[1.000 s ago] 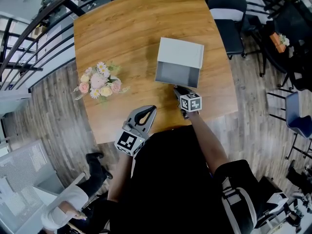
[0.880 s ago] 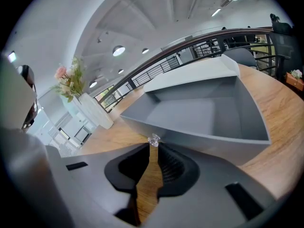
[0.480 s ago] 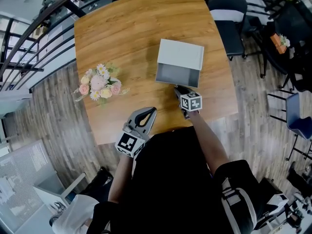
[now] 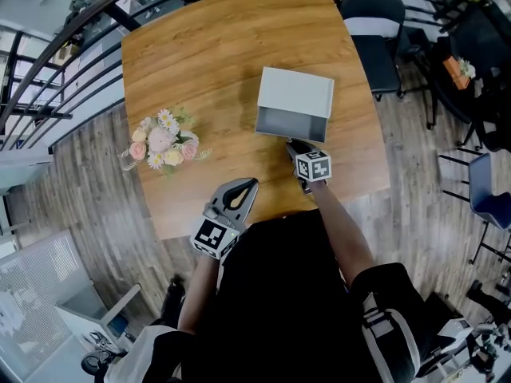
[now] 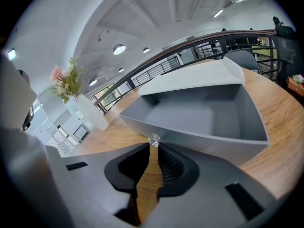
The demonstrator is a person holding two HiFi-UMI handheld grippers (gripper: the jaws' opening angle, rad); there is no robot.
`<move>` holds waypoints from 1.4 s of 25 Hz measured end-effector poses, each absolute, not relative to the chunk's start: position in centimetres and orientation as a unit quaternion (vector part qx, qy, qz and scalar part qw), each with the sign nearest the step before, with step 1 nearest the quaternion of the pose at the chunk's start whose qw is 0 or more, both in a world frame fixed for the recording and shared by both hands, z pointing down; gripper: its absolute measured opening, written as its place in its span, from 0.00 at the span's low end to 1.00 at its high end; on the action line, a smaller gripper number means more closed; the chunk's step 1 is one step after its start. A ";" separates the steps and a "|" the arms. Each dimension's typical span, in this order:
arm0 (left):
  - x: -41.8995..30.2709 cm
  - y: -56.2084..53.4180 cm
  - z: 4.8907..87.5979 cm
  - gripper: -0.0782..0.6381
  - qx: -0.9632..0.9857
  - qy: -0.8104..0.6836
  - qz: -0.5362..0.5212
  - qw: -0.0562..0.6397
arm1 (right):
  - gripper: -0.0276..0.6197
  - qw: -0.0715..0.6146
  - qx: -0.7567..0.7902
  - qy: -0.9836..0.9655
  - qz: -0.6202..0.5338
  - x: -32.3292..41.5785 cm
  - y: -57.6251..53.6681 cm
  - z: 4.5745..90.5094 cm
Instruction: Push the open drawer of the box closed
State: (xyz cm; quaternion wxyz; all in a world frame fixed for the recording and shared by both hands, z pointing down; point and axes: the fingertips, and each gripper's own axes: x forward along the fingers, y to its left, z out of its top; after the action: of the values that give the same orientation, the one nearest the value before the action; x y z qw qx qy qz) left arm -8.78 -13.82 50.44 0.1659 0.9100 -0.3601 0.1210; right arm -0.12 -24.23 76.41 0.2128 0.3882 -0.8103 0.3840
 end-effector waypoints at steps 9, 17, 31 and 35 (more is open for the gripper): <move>-8.8 -13.9 50.9 0.14 0.908 -0.358 0.125 0.176 | 0.15 0.226 0.382 -0.815 0.373 -0.1 -25.0 76.5; -8.3 -14.5 50.8 0.14 0.911 -0.355 0.122 0.170 | 0.15 0.223 0.384 -0.815 0.373 -0.1 -26.2 76.6; -8.2 -15.0 50.8 0.14 0.911 -0.352 0.127 0.173 | 0.15 0.224 0.395 -0.812 0.367 0.4 -28.0 76.5; -8.2 -14.9 51.1 0.14 0.909 -0.354 0.128 0.177 | 0.15 0.223 0.397 -0.812 0.365 0.5 -28.4 76.5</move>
State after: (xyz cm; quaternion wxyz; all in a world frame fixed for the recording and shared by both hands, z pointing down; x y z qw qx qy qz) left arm -8.22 -14.86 51.05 0.1766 0.9093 -0.3543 0.1280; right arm 0.52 -28.45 76.50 0.2231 0.3972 -0.8120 0.3648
